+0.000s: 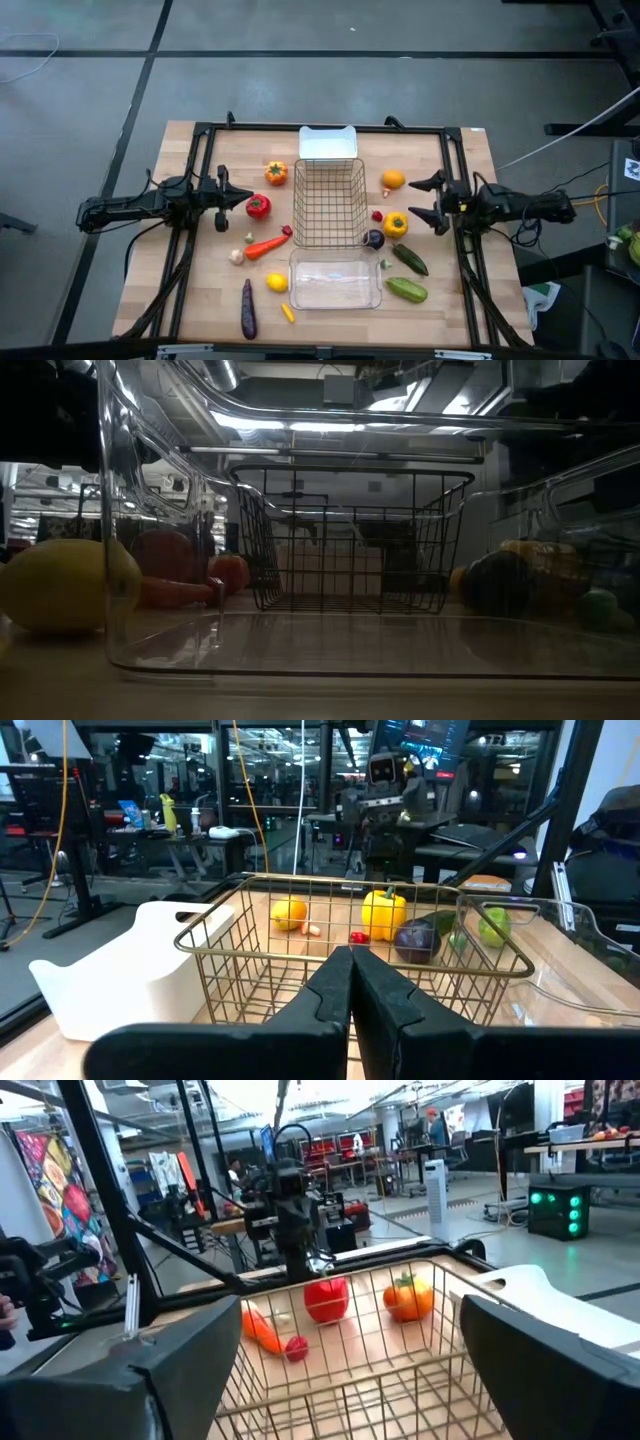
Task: Sort produce into baskets
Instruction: Put the yellow bell pepper into the wire basket
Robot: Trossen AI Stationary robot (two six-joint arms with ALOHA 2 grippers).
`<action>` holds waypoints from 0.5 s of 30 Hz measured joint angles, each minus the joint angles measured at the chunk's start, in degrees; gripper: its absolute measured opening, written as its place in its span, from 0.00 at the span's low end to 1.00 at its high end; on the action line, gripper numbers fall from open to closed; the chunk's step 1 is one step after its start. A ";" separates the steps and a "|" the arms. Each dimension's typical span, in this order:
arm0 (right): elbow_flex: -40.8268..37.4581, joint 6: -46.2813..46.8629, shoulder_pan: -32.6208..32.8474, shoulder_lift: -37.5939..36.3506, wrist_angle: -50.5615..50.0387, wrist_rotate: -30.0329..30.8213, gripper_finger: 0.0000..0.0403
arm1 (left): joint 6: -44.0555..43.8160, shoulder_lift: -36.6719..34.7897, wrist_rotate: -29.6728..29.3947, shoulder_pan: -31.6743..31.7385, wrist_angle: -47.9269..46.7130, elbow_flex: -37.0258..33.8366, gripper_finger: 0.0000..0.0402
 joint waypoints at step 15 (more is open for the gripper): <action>21.50 0.01 0.00 21.59 -22.51 0.11 0.92 | -0.02 0.00 0.00 -0.01 0.02 0.00 0.01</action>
